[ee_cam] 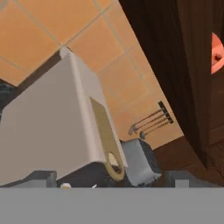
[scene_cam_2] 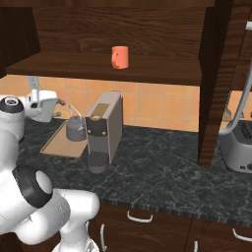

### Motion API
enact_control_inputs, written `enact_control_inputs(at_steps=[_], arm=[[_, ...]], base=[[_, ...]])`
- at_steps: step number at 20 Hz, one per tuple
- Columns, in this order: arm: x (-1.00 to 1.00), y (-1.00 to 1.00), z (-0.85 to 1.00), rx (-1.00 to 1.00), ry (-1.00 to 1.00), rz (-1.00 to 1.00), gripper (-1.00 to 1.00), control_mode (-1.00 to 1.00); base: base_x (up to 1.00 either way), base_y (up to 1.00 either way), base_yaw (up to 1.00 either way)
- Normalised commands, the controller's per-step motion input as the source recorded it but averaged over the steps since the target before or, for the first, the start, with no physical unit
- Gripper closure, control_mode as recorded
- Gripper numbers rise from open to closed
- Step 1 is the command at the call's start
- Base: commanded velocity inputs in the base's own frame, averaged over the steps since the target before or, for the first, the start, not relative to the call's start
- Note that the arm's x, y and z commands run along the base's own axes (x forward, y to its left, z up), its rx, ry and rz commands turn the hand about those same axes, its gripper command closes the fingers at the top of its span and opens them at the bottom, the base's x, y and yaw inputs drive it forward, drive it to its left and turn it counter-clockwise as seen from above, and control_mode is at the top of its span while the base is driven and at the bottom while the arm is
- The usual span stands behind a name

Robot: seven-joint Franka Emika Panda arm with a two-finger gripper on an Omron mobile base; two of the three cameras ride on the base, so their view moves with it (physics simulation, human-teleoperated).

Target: Pick the kettle from the counter and place it on the tray. Then pick the mug from the cabinet and place it on the tray. Then close the cabinet doors.

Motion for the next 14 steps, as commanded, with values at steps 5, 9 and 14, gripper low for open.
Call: enact_control_inputs(at_steps=[5, 9, 14], arm=[[-0.46, -0.60, 0.25, 0.30, -0.01, -0.04, -1.00, -1.00], [-0.80, -0.92, 0.88, 0.40, 0.01, -0.31, -1.00, -1.00], [-0.06, -0.81, 0.17, 0.27, 0.13, -0.02, -1.00, -1.00]], base=[[0.00, 0.00, 0.00], [0.00, 0.00, 0.00], [0.00, 0.00, 0.00]])
